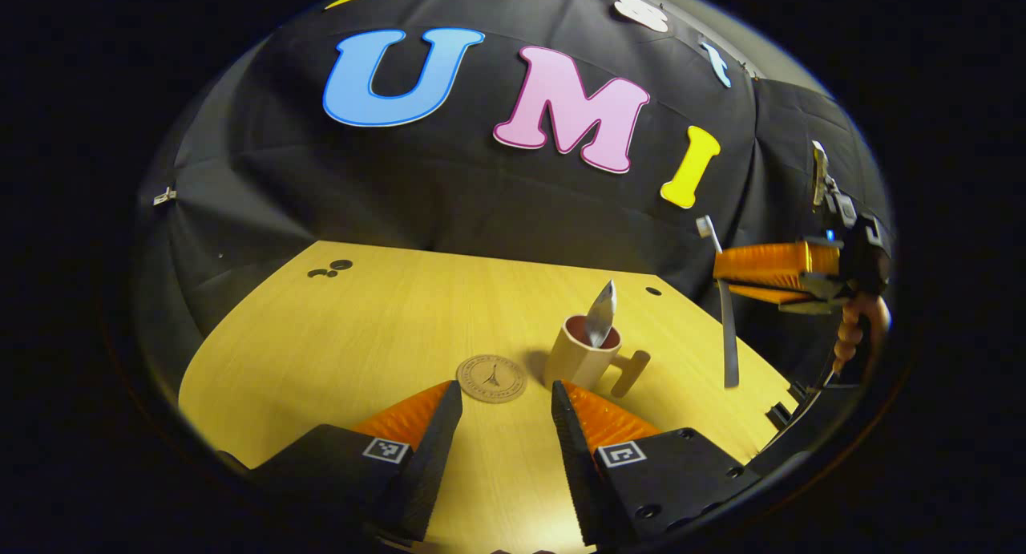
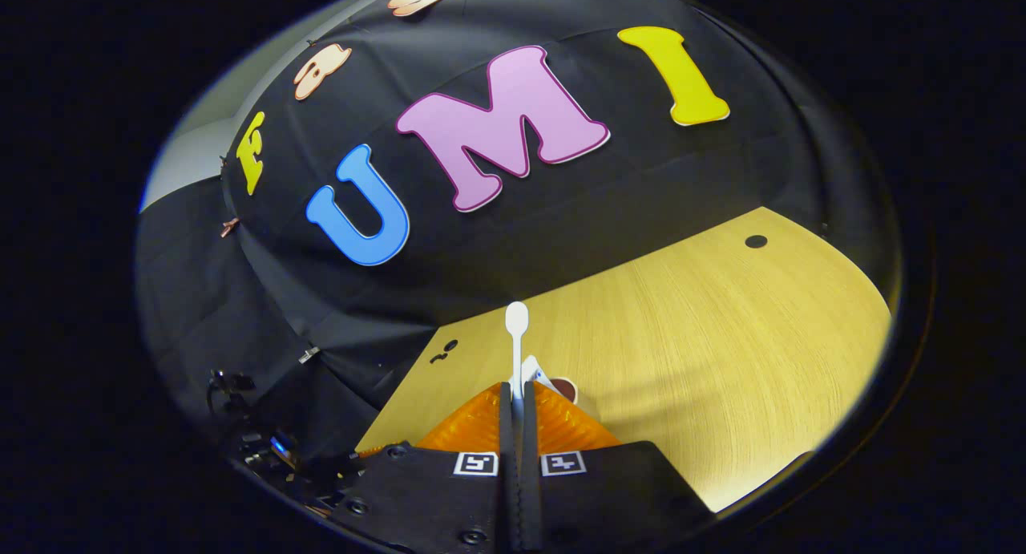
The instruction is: Put the toothbrush and toothpaste on the desktop into the cup, then pick up the cup and place it on the coaster on the desktop.
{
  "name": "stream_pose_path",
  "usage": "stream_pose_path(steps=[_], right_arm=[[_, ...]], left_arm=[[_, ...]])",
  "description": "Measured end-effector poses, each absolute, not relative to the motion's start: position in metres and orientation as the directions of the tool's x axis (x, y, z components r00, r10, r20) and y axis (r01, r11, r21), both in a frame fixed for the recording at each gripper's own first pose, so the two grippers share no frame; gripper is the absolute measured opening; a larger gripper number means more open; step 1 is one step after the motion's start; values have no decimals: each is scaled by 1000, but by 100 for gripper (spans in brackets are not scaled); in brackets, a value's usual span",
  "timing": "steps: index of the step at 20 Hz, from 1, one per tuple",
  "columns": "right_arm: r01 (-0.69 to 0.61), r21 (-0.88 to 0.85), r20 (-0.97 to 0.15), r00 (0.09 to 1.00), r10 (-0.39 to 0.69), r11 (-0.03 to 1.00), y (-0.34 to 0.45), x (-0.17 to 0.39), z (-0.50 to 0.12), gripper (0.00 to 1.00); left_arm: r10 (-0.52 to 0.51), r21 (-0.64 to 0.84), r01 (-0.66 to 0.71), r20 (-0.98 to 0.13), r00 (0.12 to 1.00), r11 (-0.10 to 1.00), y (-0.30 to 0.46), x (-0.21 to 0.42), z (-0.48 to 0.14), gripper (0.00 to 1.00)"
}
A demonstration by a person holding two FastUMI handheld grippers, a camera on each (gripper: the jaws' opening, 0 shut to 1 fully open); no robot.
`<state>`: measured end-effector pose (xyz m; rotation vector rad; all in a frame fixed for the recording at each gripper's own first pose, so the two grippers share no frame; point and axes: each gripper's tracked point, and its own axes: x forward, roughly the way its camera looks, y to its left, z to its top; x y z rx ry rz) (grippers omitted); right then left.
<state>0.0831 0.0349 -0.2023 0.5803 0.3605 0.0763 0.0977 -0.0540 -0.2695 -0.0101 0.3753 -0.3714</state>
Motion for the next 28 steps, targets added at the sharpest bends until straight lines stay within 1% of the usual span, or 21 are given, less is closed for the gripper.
stream_pose_path(steps=[4, 8, 11, 15, 19, 22, 28], right_arm=[[-55, 540, -244, 945, 219, 840, 60, 113, -180, 5], [-163, 527, -201, 930, 309, 834, 102, 138, -173, 5], [-220, 484, -208, 911, 355, 847, 132, 153, -188, 5], [-275, 395, -239, 891, 387, 877, 152, 170, -216, 5], [-310, 307, -279, 874, 397, 900, 156, 184, -243, 5], [-317, 231, -299, 876, 377, 920, 142, 195, -255, 5], [-224, 273, -284, 911, 301, 936, 101, 217, -253, 5]], left_arm=[[-332, -71, 331, -381, 863, 941, -31, 75, -286, 71], [-292, -70, 290, -410, 864, 955, -10, 62, -304, 71], [-271, -78, 263, -418, 867, 962, 6, 59, -315, 71], [-234, -85, 219, -424, 875, 972, 26, 59, -325, 71], [-219, -72, 208, -427, 877, 975, 38, 58, -332, 71], [-221, -85, 205, -436, 873, 975, 38, 61, -338, 71], [-230, -110, 202, -450, 863, 973, 36, 72, -345, 71]])
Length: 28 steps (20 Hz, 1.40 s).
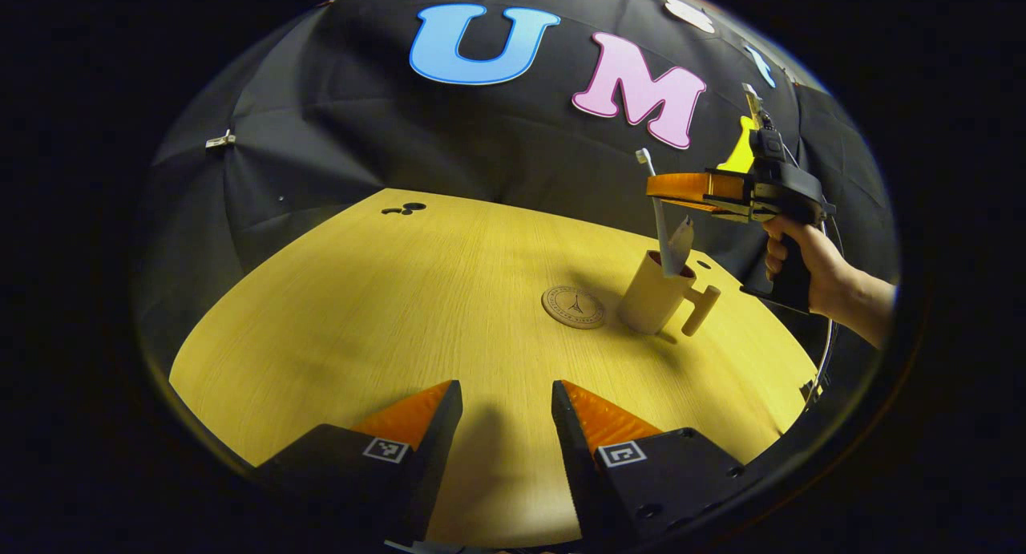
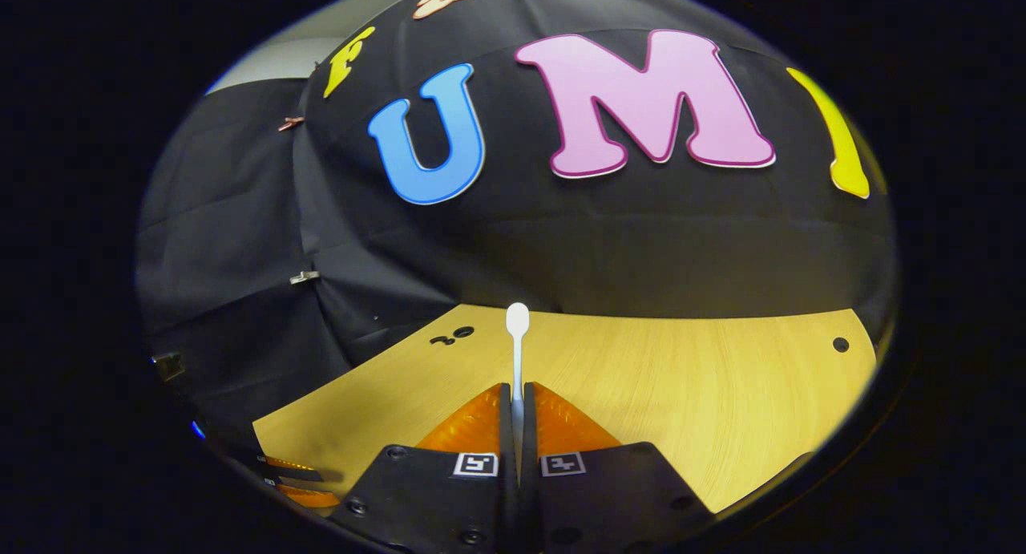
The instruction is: Put the toothbrush and toothpaste on the desktop into the cup, then pick up the cup and place it on the coaster on the desktop.
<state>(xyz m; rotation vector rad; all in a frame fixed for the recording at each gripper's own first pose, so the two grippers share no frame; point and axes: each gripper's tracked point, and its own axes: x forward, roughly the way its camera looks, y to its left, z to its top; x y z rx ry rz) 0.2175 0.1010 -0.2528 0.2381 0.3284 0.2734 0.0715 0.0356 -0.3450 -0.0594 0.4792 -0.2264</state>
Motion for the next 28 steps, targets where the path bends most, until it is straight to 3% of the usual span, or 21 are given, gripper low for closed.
stream_pose_path(steps=[10, 18, 28], right_arm=[[-170, 326, -262, 929, 261, 930, 81, 230, -250, 5], [-258, 156, -290, 911, 294, 953, 93, 218, -273, 5], [-242, 169, -314, 906, 285, 956, 92, 203, -270, 8]], left_arm=[[-227, -124, 190, -466, 855, 974, 37, 77, -350, 71], [-221, -121, 185, -466, 857, 975, 36, 72, -352, 71], [-218, -122, 182, -470, 856, 976, 33, 70, -349, 71]])
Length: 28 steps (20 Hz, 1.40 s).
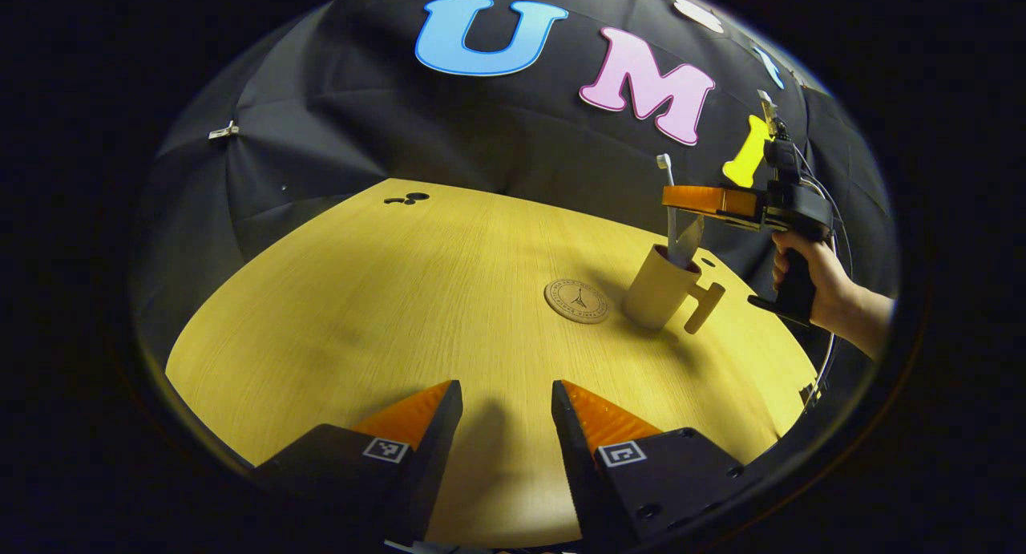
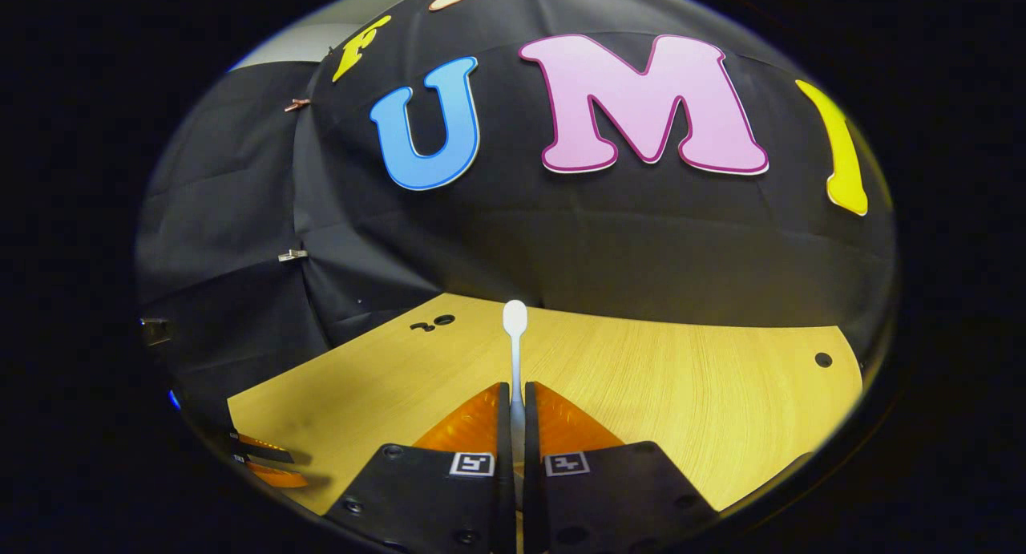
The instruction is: Put the toothbrush and toothpaste on the desktop into the cup, then pick up the cup and place it on the coaster on the desktop.
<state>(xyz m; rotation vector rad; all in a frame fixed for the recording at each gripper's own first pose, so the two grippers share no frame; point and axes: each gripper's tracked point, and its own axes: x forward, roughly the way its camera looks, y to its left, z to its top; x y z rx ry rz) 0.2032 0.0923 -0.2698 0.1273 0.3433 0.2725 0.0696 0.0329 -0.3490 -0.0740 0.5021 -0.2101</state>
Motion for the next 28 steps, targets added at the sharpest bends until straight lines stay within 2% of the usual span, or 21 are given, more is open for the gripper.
stream_pose_path(steps=[12, 19, 24, 25, 26, 27, 28], right_arm=[[-249, 252, -329, 887, 325, 935, 100, 179, -246, 11], [-258, 254, -353, 872, 338, 932, 89, 152, -226, 21], [-258, 219, -433, 839, 331, 941, 74, 128, -234, 33], [-253, 211, -455, 830, 324, 944, 70, 124, -239, 29], [-242, 199, -482, 819, 310, 950, 65, 119, -245, 40], [-228, 189, -518, 803, 294, 955, 59, 115, -252, 41], [-214, 180, -560, 780, 279, 960, 54, 109, -263, 31]], left_arm=[[-223, -114, 192, -467, 856, 975, 35, 79, -326, 71], [-267, -137, 229, -477, 837, 964, 20, 76, -322, 71], [-289, -141, 252, -478, 829, 957, 15, 76, -319, 71], [-291, -141, 255, -479, 828, 957, 14, 76, -318, 71], [-292, -141, 256, -478, 828, 956, 14, 76, -317, 71], [-294, -141, 259, -479, 827, 956, 15, 76, -317, 71], [-294, -140, 258, -479, 827, 956, 16, 75, -316, 71]])
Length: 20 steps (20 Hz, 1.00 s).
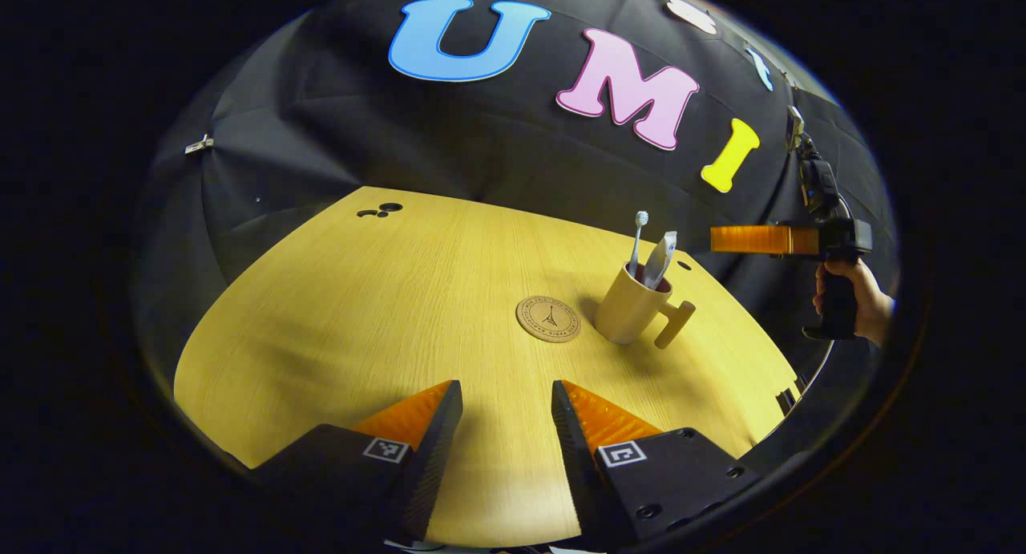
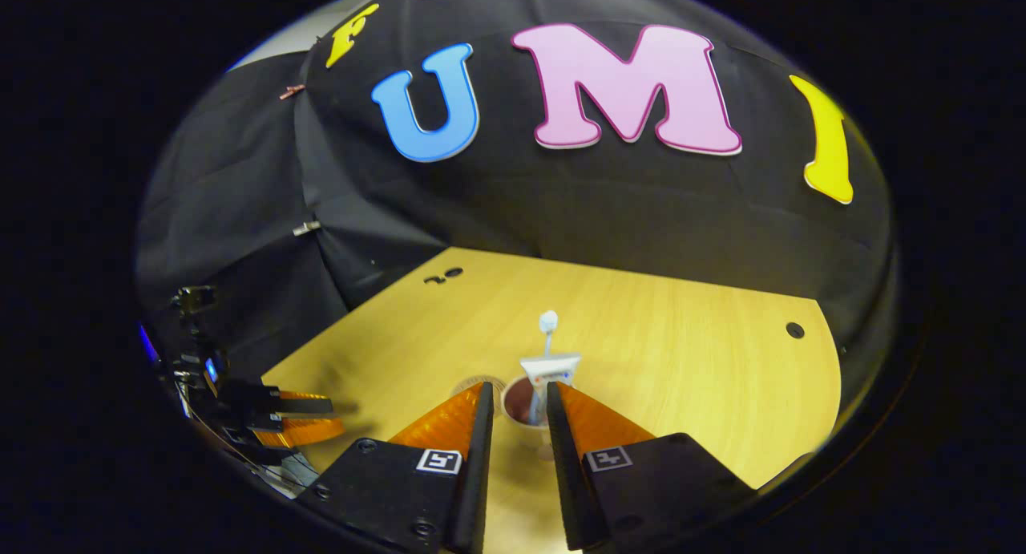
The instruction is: Put the toothbrush and toothpaste on the desktop into the cup, then pick up the cup and place it on the coaster on the desktop.
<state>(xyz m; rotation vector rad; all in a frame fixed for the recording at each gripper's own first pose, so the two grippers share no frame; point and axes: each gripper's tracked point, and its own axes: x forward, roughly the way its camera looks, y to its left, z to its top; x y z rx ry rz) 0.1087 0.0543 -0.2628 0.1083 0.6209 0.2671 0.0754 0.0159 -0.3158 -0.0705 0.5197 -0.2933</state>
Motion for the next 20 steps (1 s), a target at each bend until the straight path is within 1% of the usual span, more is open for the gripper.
stream_pose_path(steps=[1, 6, 10, 13, 20], right_arm=[[-207, 174, -595, 757, 270, 963, 50, 103, -271, 41], [-203, 151, -715, 653, 249, 967, 49, 89, -303, 41], [-213, 120, -785, 578, 224, 970, 51, 86, -332, 41], [-206, 92, -811, 552, 194, 974, 48, 90, -346, 41], [-206, 110, -875, 443, 193, 972, 62, 90, -384, 41]], left_arm=[[-293, -141, 257, -481, 826, 956, 16, 75, -316, 71], [-289, -141, 253, -493, 821, 957, 17, 71, -319, 71], [-285, -139, 249, -495, 821, 958, 19, 68, -319, 71], [-280, -144, 241, -497, 821, 960, 21, 69, -321, 71], [-270, -153, 223, -506, 819, 963, 26, 69, -325, 71]])
